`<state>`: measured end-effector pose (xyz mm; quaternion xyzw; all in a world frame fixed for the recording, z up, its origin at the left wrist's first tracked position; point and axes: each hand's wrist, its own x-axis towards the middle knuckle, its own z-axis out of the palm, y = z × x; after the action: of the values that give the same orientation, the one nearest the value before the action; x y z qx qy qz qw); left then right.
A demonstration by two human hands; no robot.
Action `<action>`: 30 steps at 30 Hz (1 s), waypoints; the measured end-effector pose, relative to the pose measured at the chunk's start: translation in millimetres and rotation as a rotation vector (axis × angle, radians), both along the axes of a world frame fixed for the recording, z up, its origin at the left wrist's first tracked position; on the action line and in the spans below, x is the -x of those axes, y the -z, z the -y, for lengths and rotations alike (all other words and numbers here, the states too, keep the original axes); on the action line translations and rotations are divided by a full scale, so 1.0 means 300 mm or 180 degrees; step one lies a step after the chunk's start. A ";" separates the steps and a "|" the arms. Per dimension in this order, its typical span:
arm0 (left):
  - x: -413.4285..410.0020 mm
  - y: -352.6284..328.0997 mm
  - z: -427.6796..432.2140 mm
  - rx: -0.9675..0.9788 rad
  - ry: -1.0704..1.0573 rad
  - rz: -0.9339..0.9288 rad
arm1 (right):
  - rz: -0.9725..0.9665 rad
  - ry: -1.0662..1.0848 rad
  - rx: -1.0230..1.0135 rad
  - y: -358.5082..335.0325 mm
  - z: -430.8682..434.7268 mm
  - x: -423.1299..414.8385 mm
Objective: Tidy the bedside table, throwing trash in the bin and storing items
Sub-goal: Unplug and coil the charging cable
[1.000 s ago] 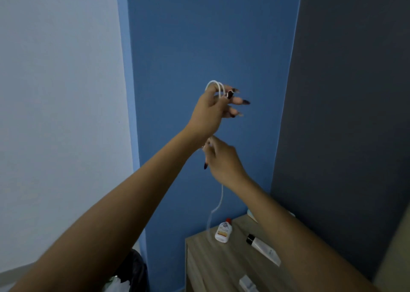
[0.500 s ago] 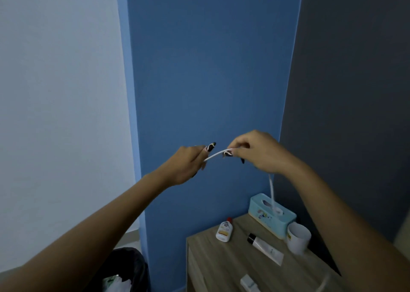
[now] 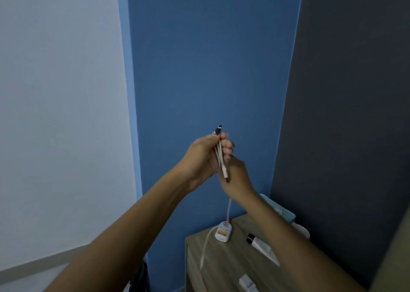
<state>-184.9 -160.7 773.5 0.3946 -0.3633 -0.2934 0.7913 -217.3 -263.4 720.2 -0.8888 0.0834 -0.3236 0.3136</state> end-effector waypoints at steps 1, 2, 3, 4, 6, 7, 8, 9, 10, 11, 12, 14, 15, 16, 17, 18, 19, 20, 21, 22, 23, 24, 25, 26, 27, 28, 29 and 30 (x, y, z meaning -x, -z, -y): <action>-0.013 -0.006 0.012 -0.0007 -0.0121 0.0099 | -0.0065 -0.0070 -0.0136 0.024 -0.030 -0.006; -0.031 -0.009 0.020 -0.0049 -0.0273 0.0272 | -0.0150 -0.0131 -0.0249 0.041 -0.059 -0.008; -0.049 -0.009 0.022 -0.0129 -0.0450 0.0520 | -0.0224 -0.0179 -0.0257 0.055 -0.082 -0.005; -0.070 -0.006 0.020 -0.0247 -0.0637 0.0770 | -0.0253 -0.0232 -0.0170 0.068 -0.101 -0.001; -0.113 0.008 0.006 -0.0547 -0.0955 0.1249 | -0.0226 -0.0386 -0.0081 0.083 -0.129 0.012; -0.134 0.019 -0.004 -0.0699 -0.1073 0.1475 | -0.0195 -0.0470 -0.0101 0.086 -0.139 0.023; -0.150 0.032 -0.014 -0.0840 -0.1173 0.1683 | -0.0177 -0.0522 -0.0116 0.088 -0.144 0.034; -0.164 0.047 -0.022 -0.0975 -0.1273 0.1886 | -0.0192 -0.0572 -0.0121 0.087 -0.148 0.049; -0.170 0.061 -0.032 -0.1074 -0.1344 0.2093 | -0.0246 -0.0627 -0.0091 0.083 -0.149 0.064; -0.175 0.074 -0.040 -0.1153 -0.1415 0.2300 | -0.0325 -0.0696 -0.0048 0.077 -0.147 0.079; -0.174 0.084 -0.048 -0.1229 -0.1486 0.2539 | -0.0420 -0.0745 0.0019 0.070 -0.144 0.095; -0.171 0.103 -0.064 -0.1446 -0.1663 0.3067 | -0.0597 -0.0732 0.0192 0.045 -0.127 0.128; -0.167 0.109 -0.072 -0.1570 -0.1723 0.3275 | -0.0645 -0.0695 0.0248 0.027 -0.113 0.144; -0.162 0.116 -0.076 -0.1674 -0.1760 0.3445 | -0.0673 -0.0657 0.0306 0.008 -0.095 0.158; -0.161 0.126 -0.077 -0.1770 -0.1810 0.3597 | -0.0691 -0.0603 0.0362 -0.017 -0.081 0.172; -0.157 0.135 -0.075 -0.1852 -0.1864 0.3725 | -0.0690 -0.0528 0.0423 -0.044 -0.064 0.184; -0.152 0.143 -0.073 -0.1918 -0.1901 0.3786 | -0.0646 -0.0441 0.0462 -0.075 -0.049 0.195; -0.144 0.148 -0.072 -0.1931 -0.1890 0.3767 | -0.0545 -0.0352 0.0463 -0.104 -0.028 0.202; -0.135 0.150 -0.072 -0.1901 -0.1813 0.3622 | -0.0392 -0.0257 0.0412 -0.133 -0.007 0.207; -0.119 0.148 -0.072 -0.1834 -0.1676 0.3369 | -0.0197 -0.0154 0.0347 -0.159 0.018 0.205; -0.101 0.144 -0.072 -0.1752 -0.1508 0.3070 | -0.0004 -0.0052 0.0296 -0.182 0.041 0.201; -0.077 0.138 -0.071 -0.1635 -0.1330 0.2782 | 0.0168 0.0025 0.0273 -0.200 0.062 0.193; -0.046 0.128 -0.067 -0.1514 -0.1157 0.2535 | 0.0311 0.0069 0.0255 -0.214 0.077 0.182; -0.015 0.118 -0.062 -0.1389 -0.0976 0.2336 | 0.0431 0.0090 0.0226 -0.224 0.090 0.168; 0.015 0.109 -0.055 -0.1268 -0.0796 0.2186 | 0.0533 0.0113 0.0174 -0.232 0.094 0.156; 0.044 0.096 -0.048 -0.1160 -0.0621 0.2083 | 0.0621 0.0129 0.0100 -0.238 0.093 0.142; 0.070 0.084 -0.042 -0.1064 -0.0464 0.1997 | 0.0712 0.0121 -0.0015 -0.241 0.089 0.129; 0.090 0.068 -0.038 -0.0969 -0.0327 0.1887 | 0.0807 0.0133 -0.0160 -0.238 0.087 0.114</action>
<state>-211.9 -149.4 753.2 0.5942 -0.5094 -0.1765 0.5969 -251.6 -289.4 791.6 -0.8307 0.0697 -0.4376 0.3370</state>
